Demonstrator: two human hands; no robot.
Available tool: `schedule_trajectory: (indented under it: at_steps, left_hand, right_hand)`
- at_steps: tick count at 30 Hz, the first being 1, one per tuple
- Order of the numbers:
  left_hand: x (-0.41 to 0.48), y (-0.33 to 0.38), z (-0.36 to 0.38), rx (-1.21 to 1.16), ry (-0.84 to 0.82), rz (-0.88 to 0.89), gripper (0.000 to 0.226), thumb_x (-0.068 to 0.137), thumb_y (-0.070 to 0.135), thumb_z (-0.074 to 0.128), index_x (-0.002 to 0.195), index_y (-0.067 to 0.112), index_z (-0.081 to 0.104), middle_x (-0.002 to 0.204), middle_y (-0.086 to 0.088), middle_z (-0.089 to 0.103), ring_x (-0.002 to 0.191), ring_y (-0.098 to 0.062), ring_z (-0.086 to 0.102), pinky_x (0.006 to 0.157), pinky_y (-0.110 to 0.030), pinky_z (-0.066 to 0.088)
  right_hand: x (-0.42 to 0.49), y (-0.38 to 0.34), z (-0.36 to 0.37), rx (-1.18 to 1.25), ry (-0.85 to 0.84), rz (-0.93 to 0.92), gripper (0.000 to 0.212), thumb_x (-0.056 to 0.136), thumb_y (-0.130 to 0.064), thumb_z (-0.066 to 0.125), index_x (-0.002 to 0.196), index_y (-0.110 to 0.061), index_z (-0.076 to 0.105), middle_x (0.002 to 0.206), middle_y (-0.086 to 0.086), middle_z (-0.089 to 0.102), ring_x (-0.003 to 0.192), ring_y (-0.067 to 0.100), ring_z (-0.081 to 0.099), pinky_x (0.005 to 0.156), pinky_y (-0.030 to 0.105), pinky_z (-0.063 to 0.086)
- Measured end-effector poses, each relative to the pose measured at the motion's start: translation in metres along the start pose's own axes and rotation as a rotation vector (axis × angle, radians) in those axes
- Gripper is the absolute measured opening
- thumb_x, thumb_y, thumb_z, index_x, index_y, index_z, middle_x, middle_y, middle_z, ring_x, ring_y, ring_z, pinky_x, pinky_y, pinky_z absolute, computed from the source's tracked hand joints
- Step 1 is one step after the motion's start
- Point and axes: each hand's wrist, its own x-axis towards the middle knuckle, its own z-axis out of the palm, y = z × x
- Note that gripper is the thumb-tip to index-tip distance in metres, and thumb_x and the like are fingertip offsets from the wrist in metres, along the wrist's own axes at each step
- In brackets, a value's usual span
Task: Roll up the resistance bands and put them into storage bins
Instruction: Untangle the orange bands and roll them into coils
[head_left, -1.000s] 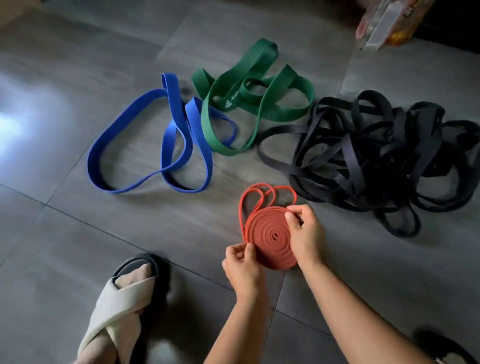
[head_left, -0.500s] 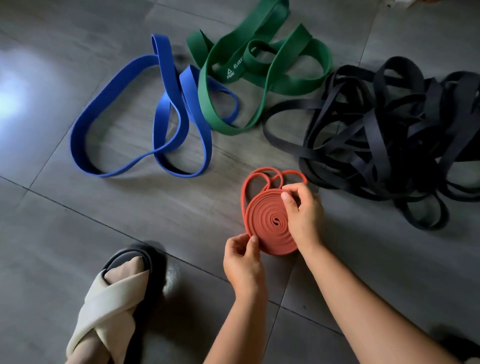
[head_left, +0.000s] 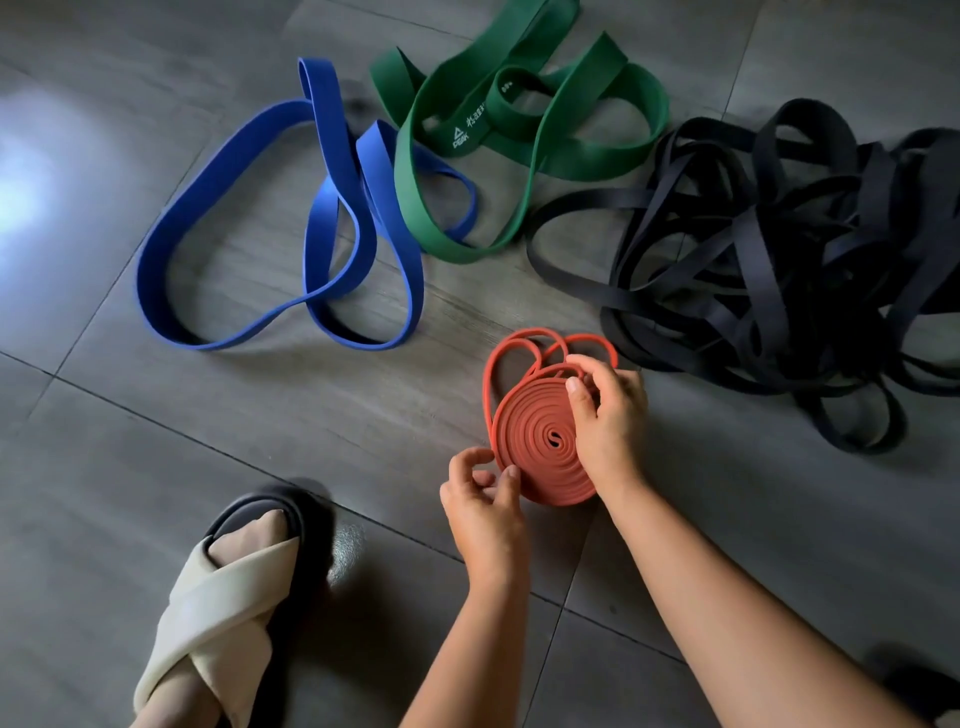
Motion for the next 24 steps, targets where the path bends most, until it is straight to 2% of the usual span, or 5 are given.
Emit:
schedule_trajectory:
  at_steps: [5,7,9,12,24]
  left_hand:
    - [0.003,0.004,-0.004,0.076,-0.094,0.112,0.031,0.083,-0.002,0.060,0.082,0.025,0.046,0.107,0.011,0.047,0.094,0.000,0.050,0.081,-0.020,0.037]
    - [0.007,0.005,-0.006,0.061,-0.157,0.119,0.028,0.084,-0.005,0.057,0.082,0.020,0.045,0.107,0.009,0.052,0.089,0.008,0.053,0.079,-0.018,0.039]
    - [0.008,0.006,-0.008,0.077,-0.193,0.132,0.024,0.084,-0.007,0.056,0.082,0.015,0.045,0.093,0.007,0.056,0.075,0.017,0.054,0.070,-0.007,0.040]
    - [0.009,0.006,-0.009,0.106,-0.191,0.139,0.020,0.084,-0.006,0.057,0.084,0.011,0.045,0.082,0.007,0.055,0.066,0.019,0.053,0.062,0.000,0.038]
    - [0.012,0.011,-0.010,0.176,-0.202,0.170,0.021,0.084,-0.002,0.057,0.094,0.013,0.046,0.088,0.006,0.056,0.079,0.003,0.053,0.067,0.002,0.038]
  right_hand:
    - [0.001,-0.001,-0.001,0.021,-0.030,0.000,0.030,0.090,-0.011,0.054,0.119,-0.014,0.062,0.098,0.007,0.053,0.099,0.030,0.052,0.091,0.022,0.034]
    - [0.001,-0.001,-0.002,0.051,-0.042,-0.008,0.033,0.090,-0.014,0.051,0.121,-0.013,0.060,0.091,-0.009,0.049,0.097,0.032,0.054,0.094,0.035,0.039]
    - [0.000,0.002,-0.001,0.074,-0.057,0.034,0.034,0.092,-0.016,0.050,0.125,-0.012,0.056,0.099,0.001,0.055,0.101,0.031,0.053,0.095,0.039,0.041]
    - [-0.004,0.006,-0.001,0.142,-0.060,0.146,0.037,0.091,-0.015,0.052,0.128,-0.007,0.050,0.114,0.019,0.051,0.101,0.022,0.050,0.094,0.033,0.041]
    - [-0.034,0.015,-0.008,0.185,0.016,0.329,0.043,0.089,-0.021,0.057,0.125,0.001,0.048,0.126,0.018,0.047,0.118,0.027,0.042,0.085,0.009,0.023]
